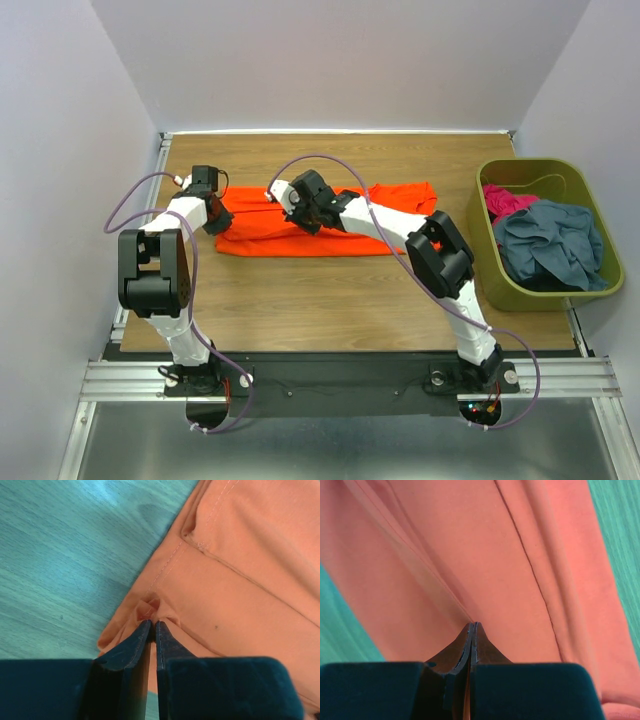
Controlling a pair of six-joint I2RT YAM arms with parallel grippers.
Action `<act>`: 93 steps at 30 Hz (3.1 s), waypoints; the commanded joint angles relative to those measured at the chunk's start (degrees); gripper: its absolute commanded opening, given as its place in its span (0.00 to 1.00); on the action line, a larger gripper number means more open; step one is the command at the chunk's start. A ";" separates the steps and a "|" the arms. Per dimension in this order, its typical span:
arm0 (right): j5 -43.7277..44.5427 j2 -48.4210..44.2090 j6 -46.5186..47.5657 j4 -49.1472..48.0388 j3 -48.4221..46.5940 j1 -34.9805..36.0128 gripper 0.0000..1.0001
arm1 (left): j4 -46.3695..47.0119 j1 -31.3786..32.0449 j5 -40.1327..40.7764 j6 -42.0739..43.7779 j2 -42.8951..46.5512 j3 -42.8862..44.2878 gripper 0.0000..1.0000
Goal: Fold and stack the t-shirts
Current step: Fold the tshirt
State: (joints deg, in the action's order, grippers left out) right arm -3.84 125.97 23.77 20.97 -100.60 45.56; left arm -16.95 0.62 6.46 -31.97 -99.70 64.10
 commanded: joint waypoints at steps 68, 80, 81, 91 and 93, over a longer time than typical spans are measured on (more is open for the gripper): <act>-4.50 -9.09 -34.31 -1.81 11.49 -21.13 0.27 | 0.69 -1.50 4.53 1.73 13.92 -11.37 0.52; -9.87 -1.96 -35.98 -1.81 2.87 -20.95 0.26 | 1.39 -0.80 2.77 2.79 7.77 -6.53 0.47; -9.88 -1.26 -36.33 -1.81 1.91 -20.86 0.25 | 1.48 -0.89 2.42 2.79 7.33 -5.83 0.47; -9.08 1.82 -37.31 -1.72 -0.48 -20.95 0.25 | 1.31 -0.89 1.72 2.08 1.36 0.41 0.44; -8.82 2.08 -37.22 -1.72 -0.39 -20.95 0.25 | 0.87 -0.80 2.15 1.91 0.12 1.64 0.43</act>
State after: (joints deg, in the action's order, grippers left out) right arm -12.51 127.85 -13.06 20.51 -98.96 24.40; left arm -15.59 -0.38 8.05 -30.20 -98.52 62.15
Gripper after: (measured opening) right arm 0.257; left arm 0.437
